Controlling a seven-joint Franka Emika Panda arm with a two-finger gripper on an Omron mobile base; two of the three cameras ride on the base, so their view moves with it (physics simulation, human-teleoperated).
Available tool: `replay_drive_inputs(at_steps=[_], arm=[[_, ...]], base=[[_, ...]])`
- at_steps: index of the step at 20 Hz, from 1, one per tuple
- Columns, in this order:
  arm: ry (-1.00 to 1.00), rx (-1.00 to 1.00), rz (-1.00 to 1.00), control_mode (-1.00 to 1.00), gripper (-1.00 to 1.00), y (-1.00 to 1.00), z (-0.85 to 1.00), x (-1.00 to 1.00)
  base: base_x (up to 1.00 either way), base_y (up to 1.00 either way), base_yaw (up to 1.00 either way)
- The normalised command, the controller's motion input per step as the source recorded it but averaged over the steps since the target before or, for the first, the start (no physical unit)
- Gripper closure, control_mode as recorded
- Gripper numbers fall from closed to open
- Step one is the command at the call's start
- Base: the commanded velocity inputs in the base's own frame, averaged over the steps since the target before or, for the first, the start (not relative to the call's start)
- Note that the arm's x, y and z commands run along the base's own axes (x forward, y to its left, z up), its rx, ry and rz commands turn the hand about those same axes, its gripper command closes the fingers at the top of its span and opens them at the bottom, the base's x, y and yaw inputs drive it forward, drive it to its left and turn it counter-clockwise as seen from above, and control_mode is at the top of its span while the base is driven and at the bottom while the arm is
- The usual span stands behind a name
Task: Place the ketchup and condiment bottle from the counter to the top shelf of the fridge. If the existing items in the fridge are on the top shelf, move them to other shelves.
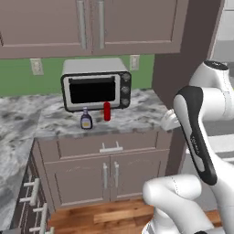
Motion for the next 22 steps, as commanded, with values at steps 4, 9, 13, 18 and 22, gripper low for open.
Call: replay_drive_inputs(at_steps=[4, 9, 13, 18, 22], arm=[[0.00, 0.00, 0.00, 1.00, -1.00, 0.00, 0.00, 0.00], [0.00, 0.00, 0.00, 1.00, -1.00, 0.00, 0.00, 0.00], [0.00, 0.00, 0.00, 1.00, -1.00, 0.00, 0.00, 0.00], [0.02, 0.00, 0.00, -1.00, -1.00, 0.00, -0.06, 0.10], [0.12, 0.00, 0.04, -1.00, -1.00, 0.02, -0.71, 0.21]], base=[[0.73, 1.00, 0.00], [0.81, 0.54, 0.00], [0.78, 0.22, 0.00], [0.51, 0.08, 0.00], [0.00, 0.00, 0.00]])
